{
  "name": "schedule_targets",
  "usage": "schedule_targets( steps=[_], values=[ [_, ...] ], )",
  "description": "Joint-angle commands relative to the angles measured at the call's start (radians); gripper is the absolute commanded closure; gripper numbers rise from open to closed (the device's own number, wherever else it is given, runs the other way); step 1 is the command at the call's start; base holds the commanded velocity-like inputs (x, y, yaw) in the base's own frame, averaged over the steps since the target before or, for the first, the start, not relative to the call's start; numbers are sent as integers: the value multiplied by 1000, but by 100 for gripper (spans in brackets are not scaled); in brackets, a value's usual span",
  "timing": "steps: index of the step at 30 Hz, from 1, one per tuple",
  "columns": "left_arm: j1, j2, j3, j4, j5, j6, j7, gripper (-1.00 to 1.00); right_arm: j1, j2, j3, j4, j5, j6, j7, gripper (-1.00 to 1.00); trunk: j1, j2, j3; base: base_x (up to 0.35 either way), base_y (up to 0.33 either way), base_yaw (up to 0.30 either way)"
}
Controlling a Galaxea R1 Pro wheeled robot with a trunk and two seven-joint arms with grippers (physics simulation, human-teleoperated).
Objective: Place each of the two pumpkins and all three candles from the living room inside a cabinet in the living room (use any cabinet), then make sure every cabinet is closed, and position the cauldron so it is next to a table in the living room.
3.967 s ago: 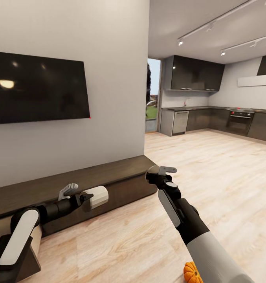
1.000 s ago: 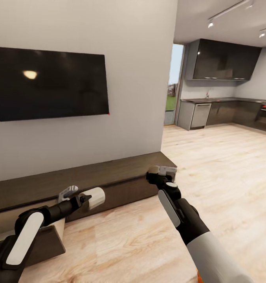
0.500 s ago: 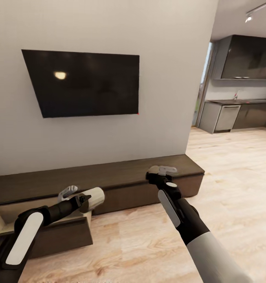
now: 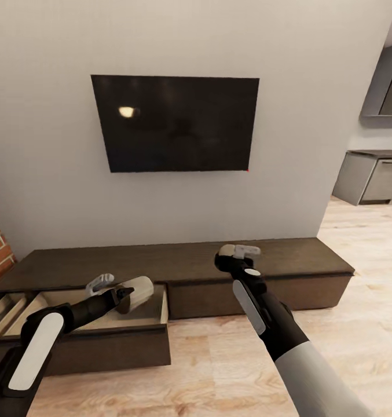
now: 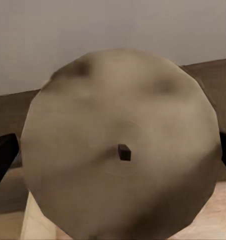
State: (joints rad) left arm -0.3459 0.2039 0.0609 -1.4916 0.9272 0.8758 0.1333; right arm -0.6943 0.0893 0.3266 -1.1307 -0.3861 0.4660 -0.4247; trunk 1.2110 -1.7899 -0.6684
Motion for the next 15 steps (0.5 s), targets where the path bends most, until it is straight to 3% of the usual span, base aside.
schedule_targets(
  steps=[1,9,12,15],
  values=[
    [-1,0,0,-1,16,3,9,100,-1,0,2,-1,-7,2,-9,100,0,-1,-1,284,209,255],
    [-1,0,0,2,16,3,11,100,-1,5,10,4,-8,2,-9,100,0,-1,-1,275,225,234],
    [-1,0,1,9,16,2,12,100,0,7,23,4,-9,2,-8,100,0,-1,-1,203,280,204],
    [-1,3,-3,39,13,-40,12,100,1,7,50,5,-10,1,-7,100,0,-1,-1,64,318,69]
  ],
)
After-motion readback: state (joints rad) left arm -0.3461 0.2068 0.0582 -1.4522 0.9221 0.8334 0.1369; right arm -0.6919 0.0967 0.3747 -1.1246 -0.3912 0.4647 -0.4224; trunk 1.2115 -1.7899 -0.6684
